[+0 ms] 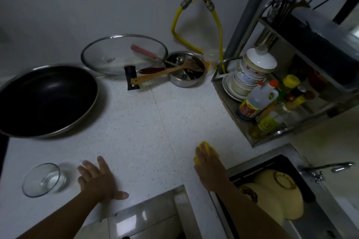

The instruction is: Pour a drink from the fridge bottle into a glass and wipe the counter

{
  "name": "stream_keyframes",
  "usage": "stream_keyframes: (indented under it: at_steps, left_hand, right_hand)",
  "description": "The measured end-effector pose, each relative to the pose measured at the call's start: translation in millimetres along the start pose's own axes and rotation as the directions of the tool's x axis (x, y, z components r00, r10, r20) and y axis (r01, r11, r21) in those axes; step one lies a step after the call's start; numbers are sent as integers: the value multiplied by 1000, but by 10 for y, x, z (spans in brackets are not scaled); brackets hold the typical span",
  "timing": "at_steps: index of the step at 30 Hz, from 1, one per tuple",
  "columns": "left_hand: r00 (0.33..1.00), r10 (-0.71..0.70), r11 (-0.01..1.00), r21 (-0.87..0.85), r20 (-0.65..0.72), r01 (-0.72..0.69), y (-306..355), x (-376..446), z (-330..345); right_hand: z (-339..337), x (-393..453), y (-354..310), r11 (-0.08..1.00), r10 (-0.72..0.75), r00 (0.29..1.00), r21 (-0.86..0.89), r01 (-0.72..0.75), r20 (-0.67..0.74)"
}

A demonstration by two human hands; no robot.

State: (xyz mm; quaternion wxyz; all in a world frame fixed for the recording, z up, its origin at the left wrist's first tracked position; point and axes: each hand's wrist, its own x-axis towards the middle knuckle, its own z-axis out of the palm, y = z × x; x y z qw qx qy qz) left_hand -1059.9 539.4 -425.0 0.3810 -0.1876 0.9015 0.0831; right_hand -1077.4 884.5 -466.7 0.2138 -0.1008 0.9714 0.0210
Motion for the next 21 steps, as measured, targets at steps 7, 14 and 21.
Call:
stream_keyframes:
  at_steps: [7,14,21]
  left_hand:
    - [922,345,933,174,-174,-316,-26,-186,-367]
    - [789,603,797,101,-118,-595,226,-571,-918]
    - [667,718,693,114,-199,-712,364,-1115,-1408]
  right_hand:
    - [-511,-25,56,984,23,969,168,-65,244]
    - [-1247,-297,-101,942,17,992,331,-57,125]
    - [-1985,-724,-233,969,-10,983,244,-35,182]
